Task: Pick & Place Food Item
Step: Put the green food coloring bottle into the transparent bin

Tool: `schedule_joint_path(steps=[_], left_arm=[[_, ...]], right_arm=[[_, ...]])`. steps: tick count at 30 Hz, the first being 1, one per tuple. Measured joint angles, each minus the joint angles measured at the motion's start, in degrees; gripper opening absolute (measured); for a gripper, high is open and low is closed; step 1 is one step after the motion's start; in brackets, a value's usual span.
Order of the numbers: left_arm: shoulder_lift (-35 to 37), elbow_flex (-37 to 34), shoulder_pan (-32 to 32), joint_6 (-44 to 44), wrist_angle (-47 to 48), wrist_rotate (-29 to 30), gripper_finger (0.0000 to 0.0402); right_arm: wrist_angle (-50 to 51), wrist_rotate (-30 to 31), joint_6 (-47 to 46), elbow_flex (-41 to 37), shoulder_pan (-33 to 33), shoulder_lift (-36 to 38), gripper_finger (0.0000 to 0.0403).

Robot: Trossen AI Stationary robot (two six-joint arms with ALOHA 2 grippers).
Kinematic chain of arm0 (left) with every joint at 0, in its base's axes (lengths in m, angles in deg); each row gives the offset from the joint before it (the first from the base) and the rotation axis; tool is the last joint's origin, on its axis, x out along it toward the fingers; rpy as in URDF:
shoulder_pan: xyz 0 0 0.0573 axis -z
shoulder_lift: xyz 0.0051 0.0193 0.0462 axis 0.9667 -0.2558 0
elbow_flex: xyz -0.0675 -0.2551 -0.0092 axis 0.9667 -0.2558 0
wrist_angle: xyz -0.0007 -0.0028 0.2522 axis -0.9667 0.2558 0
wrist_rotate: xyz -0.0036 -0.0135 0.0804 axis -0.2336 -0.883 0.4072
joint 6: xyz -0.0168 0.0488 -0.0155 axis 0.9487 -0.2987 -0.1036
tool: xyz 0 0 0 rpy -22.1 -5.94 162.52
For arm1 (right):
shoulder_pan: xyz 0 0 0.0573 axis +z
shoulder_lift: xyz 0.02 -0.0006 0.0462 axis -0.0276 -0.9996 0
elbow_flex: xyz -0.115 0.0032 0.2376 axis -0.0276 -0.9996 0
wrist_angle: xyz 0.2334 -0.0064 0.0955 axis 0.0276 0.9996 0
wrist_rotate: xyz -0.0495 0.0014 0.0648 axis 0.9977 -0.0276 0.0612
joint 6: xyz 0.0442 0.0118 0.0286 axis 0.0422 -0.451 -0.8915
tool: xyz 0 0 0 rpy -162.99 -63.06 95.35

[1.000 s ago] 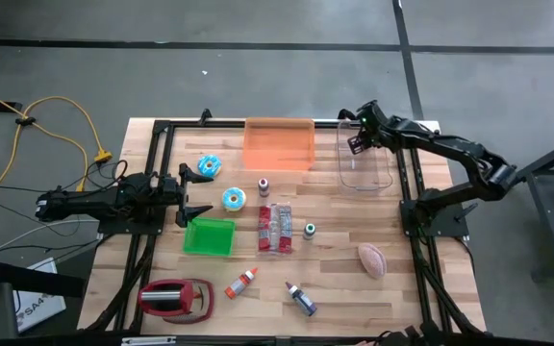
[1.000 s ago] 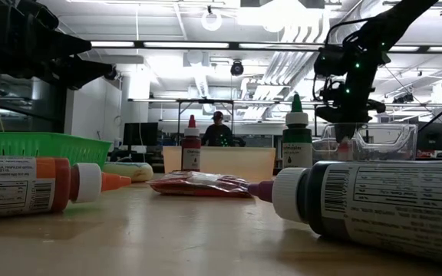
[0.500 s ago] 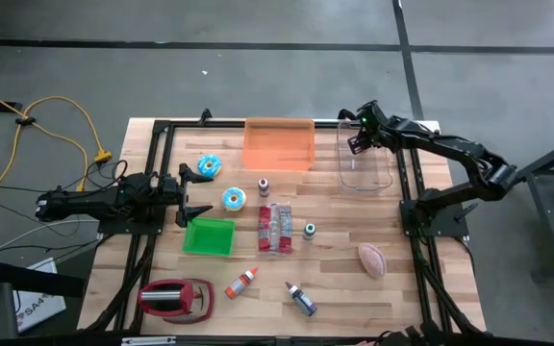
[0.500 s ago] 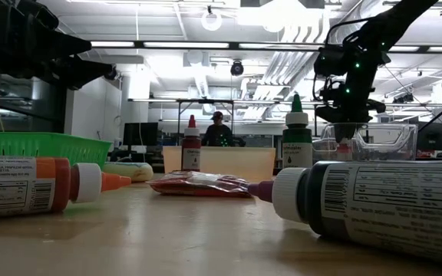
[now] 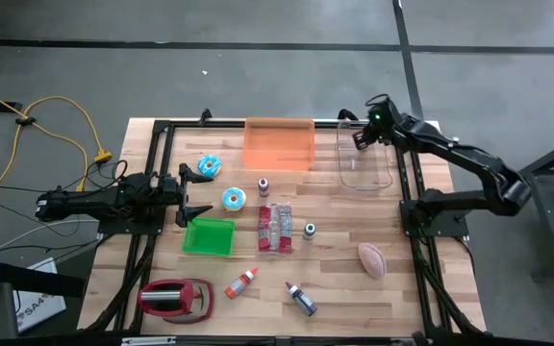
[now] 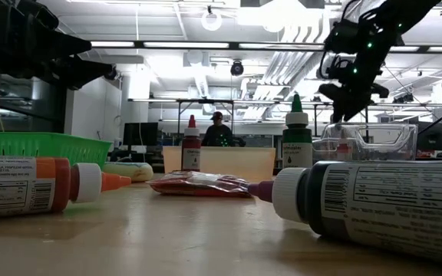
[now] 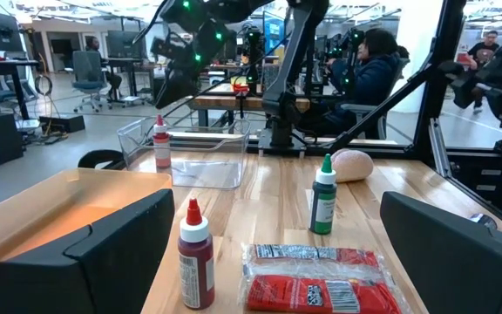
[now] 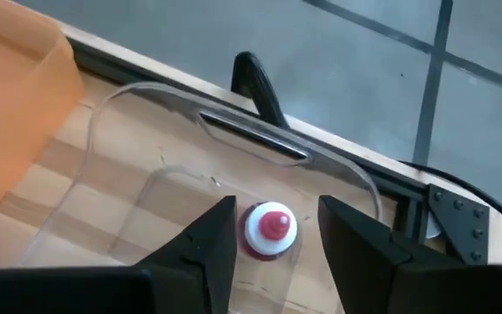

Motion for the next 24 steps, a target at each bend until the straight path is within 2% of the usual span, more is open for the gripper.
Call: schedule_joint_path(steps=[8, 13, 19, 24], left_arm=[[0.0, 0.0, 0.0, 0.0, 0.0, -0.02, 0.0398], [0.0, 0.0, 0.0, 0.0, 0.0, 0.0, 0.0398], [0.0, -0.02, 0.0, 0.0, 0.01, 0.0, 0.0398], [0.0, -0.01, 0.0, 0.0, 0.0, 0.0, 0.0398]], right_arm=[[1.51, -1.51, 0.48, 0.0, 0.72, 0.73, 0.015], [-0.09, -11.62, 5.68, 0.0, 2.91, 0.73, 0.015], [-2.33, -22.63, 11.67, 0.0, 10.79, 0.88, 0.015], [-4.46, -25.44, 13.93, 0.0, 20.02, 0.88, 0.015]])
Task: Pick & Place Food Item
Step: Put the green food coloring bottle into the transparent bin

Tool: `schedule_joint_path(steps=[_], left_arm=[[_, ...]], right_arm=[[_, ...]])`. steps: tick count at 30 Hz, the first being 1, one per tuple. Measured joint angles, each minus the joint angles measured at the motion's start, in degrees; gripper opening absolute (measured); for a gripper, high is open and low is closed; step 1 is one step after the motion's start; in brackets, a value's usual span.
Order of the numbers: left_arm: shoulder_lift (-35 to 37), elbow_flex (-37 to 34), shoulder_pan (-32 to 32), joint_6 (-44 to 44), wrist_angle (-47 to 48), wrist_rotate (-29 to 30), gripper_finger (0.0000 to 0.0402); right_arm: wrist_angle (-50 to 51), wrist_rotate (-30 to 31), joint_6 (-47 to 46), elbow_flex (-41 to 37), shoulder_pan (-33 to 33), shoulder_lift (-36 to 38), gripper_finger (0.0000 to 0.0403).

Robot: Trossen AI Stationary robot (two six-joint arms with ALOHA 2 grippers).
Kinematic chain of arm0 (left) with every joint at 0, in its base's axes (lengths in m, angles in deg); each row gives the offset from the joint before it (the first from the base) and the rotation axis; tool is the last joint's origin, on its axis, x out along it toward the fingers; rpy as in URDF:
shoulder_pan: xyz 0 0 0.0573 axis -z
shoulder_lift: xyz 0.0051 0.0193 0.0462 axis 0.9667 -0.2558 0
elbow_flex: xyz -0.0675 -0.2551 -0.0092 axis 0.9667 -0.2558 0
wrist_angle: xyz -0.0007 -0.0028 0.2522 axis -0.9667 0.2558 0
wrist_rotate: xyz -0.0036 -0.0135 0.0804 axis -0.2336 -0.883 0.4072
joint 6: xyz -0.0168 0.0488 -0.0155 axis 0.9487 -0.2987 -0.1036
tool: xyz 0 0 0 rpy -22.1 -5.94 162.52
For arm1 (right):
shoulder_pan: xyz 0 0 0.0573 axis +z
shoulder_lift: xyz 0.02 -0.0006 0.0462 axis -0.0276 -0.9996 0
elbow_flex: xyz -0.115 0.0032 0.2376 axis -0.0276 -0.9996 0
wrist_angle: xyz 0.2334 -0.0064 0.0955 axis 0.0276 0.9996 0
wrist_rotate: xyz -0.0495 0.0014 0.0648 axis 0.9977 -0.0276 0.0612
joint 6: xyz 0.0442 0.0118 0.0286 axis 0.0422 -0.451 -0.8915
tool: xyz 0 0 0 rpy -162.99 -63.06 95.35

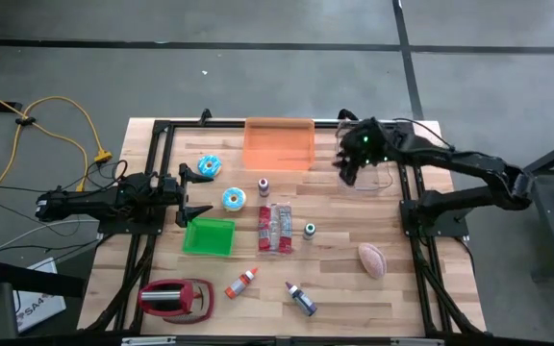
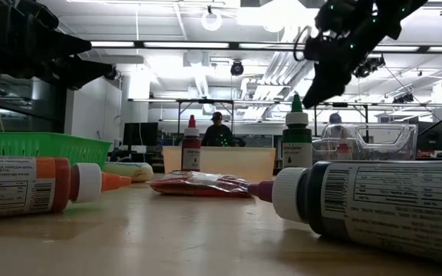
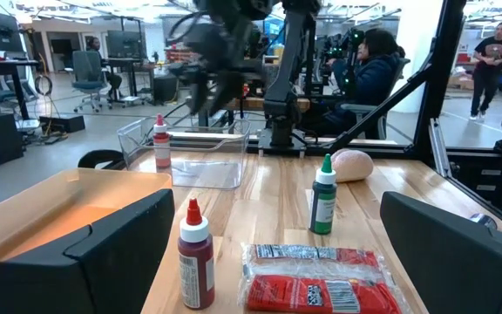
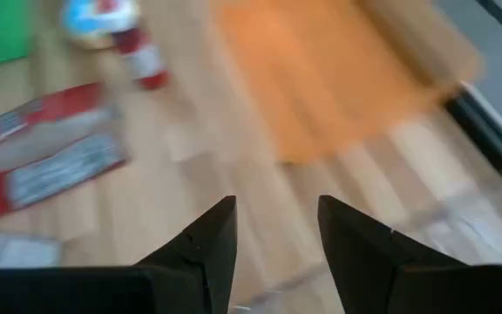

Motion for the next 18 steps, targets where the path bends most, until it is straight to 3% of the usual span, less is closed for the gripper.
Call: schedule_joint_path(steps=[9, 18], left_arm=[[0.0, -0.01, 0.0, 0.0, 0.0, 0.0, 0.0398], [0.0, 0.0, 0.0, 0.0, 0.0, 0.0, 0.0398]], right_arm=[[-1.95, 0.09, 7.01, 0.0, 16.09, 0.0, 0.015], [-4.57, 1.41, 4.72, 0.0, 27.24, 0.0, 0.015]])
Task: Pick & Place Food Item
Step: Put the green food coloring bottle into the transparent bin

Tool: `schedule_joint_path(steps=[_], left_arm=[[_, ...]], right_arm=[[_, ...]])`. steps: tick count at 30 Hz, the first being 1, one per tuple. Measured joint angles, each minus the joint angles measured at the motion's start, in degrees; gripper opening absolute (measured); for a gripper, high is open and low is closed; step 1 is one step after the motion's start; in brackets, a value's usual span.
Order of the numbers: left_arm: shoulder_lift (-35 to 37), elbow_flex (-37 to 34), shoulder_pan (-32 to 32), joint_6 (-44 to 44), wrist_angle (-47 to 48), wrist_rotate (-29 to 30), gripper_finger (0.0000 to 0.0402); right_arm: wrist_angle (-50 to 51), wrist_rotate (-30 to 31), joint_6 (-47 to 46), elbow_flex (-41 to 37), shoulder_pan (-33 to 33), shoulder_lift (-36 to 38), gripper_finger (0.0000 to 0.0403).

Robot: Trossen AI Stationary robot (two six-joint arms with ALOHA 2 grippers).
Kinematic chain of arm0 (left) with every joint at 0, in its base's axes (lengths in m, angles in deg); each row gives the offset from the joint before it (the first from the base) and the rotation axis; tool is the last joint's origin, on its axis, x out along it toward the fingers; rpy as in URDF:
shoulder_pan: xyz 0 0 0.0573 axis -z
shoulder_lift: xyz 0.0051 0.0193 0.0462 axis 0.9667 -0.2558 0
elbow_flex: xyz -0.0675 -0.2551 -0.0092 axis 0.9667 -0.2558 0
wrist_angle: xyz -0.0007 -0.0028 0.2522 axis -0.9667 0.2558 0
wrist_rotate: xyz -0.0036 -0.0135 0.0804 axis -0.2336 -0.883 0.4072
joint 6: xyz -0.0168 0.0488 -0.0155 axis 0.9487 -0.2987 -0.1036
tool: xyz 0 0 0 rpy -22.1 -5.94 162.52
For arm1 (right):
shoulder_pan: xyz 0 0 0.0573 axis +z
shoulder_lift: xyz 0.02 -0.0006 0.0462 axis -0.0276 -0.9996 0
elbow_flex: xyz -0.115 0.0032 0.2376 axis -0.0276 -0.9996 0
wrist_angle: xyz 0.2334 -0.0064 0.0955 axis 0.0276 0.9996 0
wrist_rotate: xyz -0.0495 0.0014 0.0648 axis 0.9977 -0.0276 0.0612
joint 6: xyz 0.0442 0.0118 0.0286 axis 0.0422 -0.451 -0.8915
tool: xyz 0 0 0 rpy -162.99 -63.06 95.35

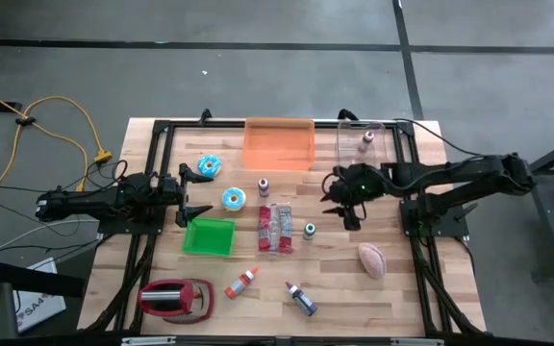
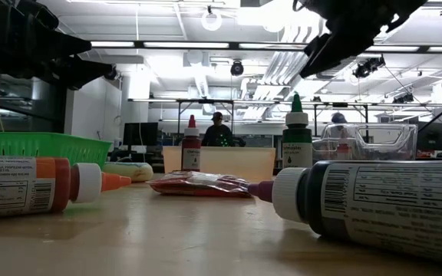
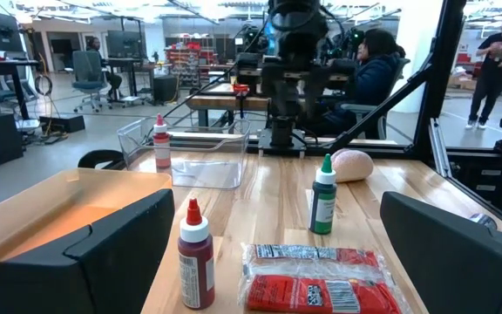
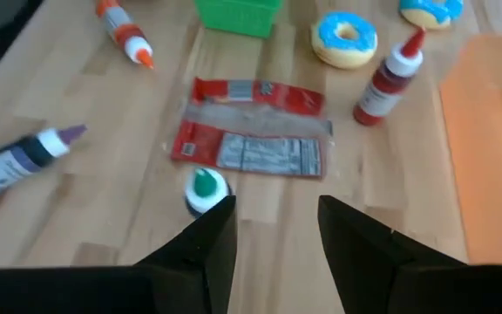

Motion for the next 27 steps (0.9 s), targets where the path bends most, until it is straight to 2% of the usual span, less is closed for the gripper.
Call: schedule_joint_path(steps=[9, 16, 27], left_arm=[[0.0, 0.01, 0.0, 0.0, 0.0, 0.0, 0.0398], [0.0, 0.0, 0.0, 0.0, 0.02, 0.0, 0.0398], [0.0, -0.01, 0.0, 0.0, 0.0, 0.0, 0.0398]], right_arm=[[-0.4, 3.12, -1.23, 0.0, 2.58, -0.14, 0.015], [-0.48, 4.75, -3.35, 0.0, 2.56, -4.05, 0.015], [-1.28, 0.28, -11.57, 0.0, 3.24, -10.24, 0.015]])
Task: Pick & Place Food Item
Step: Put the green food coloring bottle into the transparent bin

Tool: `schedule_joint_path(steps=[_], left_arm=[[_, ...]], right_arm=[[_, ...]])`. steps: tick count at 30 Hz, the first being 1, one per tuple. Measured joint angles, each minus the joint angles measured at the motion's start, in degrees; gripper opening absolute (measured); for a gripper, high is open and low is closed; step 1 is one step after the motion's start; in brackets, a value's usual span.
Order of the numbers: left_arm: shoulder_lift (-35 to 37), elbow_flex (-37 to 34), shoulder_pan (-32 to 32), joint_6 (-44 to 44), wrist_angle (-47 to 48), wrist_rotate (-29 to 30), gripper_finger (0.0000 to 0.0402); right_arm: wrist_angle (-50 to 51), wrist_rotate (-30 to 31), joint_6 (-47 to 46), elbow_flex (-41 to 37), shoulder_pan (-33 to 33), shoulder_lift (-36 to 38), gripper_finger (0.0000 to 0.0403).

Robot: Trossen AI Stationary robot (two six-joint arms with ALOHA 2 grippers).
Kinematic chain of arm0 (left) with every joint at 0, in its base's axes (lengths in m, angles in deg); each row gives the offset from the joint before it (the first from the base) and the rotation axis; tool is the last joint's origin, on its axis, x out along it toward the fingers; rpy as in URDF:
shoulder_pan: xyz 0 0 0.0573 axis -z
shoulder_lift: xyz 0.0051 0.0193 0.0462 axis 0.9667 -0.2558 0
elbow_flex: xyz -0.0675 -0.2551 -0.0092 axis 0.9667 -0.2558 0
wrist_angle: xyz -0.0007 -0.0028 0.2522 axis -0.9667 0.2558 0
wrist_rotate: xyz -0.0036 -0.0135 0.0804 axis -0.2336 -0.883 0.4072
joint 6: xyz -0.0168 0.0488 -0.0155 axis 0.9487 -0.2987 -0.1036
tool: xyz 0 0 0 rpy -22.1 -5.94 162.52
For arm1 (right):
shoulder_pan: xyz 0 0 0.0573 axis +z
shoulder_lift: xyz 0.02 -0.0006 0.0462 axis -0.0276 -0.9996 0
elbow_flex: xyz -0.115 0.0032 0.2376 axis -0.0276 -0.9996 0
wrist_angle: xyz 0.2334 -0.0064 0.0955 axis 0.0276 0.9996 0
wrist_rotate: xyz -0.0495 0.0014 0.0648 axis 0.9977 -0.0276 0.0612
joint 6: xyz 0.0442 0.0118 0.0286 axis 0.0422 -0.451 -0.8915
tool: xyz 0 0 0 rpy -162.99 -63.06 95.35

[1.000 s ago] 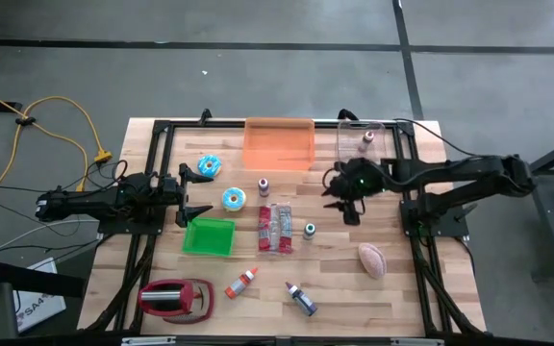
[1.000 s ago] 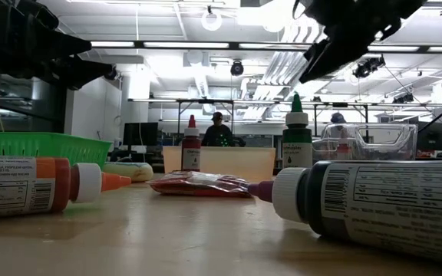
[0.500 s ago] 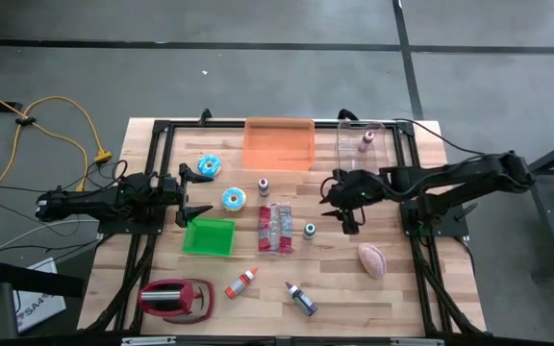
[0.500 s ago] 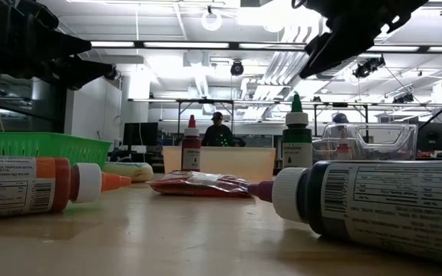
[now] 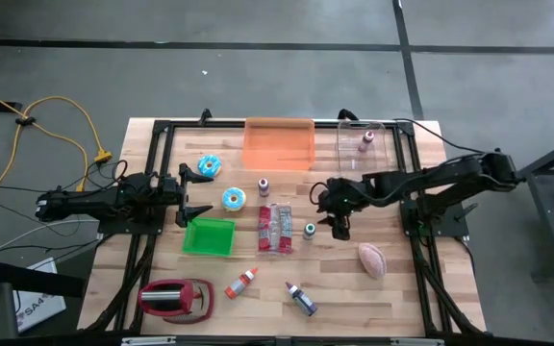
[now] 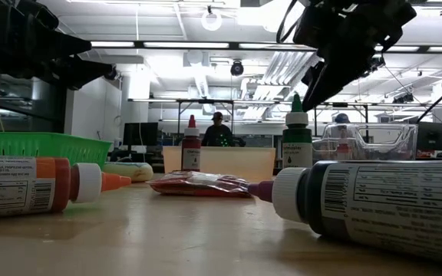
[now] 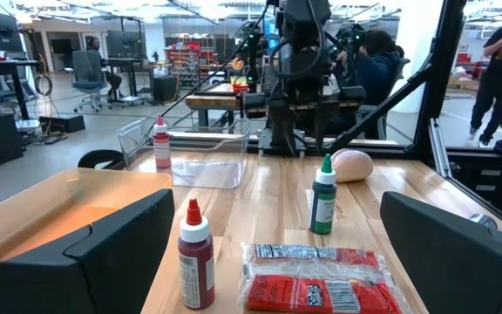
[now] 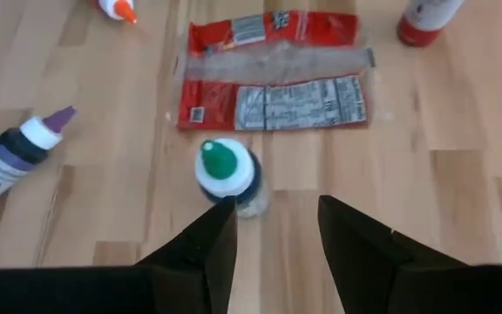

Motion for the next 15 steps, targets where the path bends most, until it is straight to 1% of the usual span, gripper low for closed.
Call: schedule_joint_path(steps=[5, 12, 15], left_arm=[[0.0, 0.01, 0.0, 0.0, 0.0, 0.0, 0.0398], [0.0, 0.01, 0.0, 0.0, 0.0, 0.0, 0.0398], [0.0, 0.0, 0.0, 0.0, 0.02, 0.0, 0.0398]], right_arm=[[-0.74, 0.45, 0.68, -0.02, 2.57, -0.82, 0.015], [-1.55, 7.05, 3.15, -0.02, 6.72, -0.76, 0.015], [-1.51, 8.14, 3.04, -0.02, 7.26, -0.76, 0.015]])
